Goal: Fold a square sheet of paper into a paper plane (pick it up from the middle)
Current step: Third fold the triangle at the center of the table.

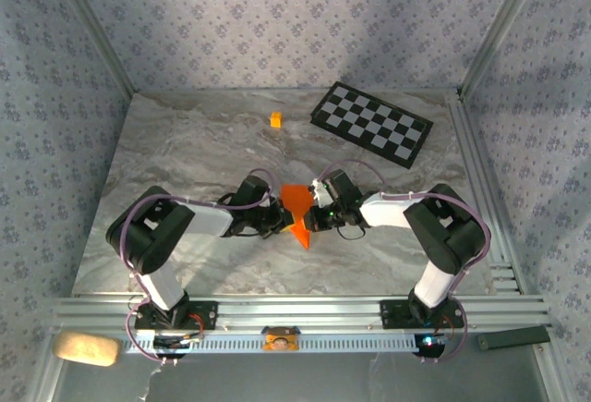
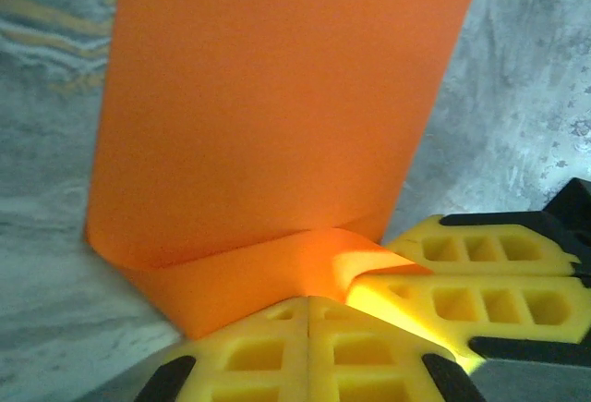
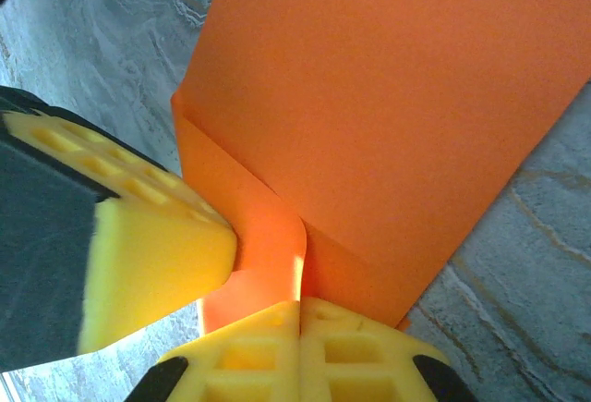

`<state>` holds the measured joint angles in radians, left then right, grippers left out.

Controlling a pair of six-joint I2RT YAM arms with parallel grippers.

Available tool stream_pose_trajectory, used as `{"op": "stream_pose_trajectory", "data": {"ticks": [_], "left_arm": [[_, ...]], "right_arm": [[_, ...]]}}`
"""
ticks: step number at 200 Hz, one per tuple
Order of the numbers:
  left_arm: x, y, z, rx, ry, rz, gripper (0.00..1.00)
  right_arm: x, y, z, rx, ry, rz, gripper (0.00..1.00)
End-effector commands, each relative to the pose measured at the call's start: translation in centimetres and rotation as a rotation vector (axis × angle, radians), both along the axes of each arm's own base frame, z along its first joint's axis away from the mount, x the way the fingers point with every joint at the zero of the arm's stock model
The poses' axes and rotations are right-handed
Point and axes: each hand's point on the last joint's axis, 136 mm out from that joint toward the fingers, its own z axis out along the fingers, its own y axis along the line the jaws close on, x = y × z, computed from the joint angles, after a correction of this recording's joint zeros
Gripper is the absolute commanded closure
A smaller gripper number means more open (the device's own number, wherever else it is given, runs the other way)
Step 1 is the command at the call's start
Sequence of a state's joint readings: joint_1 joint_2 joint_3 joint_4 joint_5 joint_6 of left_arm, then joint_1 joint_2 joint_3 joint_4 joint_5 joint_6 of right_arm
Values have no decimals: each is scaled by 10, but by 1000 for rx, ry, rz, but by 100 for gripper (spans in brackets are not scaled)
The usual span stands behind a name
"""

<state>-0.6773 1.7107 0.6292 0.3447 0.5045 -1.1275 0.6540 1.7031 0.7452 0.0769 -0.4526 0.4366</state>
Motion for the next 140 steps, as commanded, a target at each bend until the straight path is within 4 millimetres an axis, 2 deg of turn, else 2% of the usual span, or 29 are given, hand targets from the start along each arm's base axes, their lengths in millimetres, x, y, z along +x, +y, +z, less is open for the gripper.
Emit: {"op": "stream_pose_trajectory", "data": {"ticks": [1,41,59,89,121,140], "left_arm": [[-3,1,-10,31,6,-11,100],[-5,6,-19,71,16,-15,100],[-6,7,-19,83,15,-25,100],[-8,8,-21,98,18,-34,100],[-7,8,-22,100,18,-35,100],[-7,7,-22,97,17,-32,100]], "right_arm": [[-10,-17,-24,-94,58,-20,94],[-10,-16,-20,-83,55,-19,93],[-8,-13,-10,-60,49,-22,90],[-1,-9,15,-15,28,-44,78],[5,-26,29,-21,31,-139,65],[2,-29,40,26,46,-163,64]]}}
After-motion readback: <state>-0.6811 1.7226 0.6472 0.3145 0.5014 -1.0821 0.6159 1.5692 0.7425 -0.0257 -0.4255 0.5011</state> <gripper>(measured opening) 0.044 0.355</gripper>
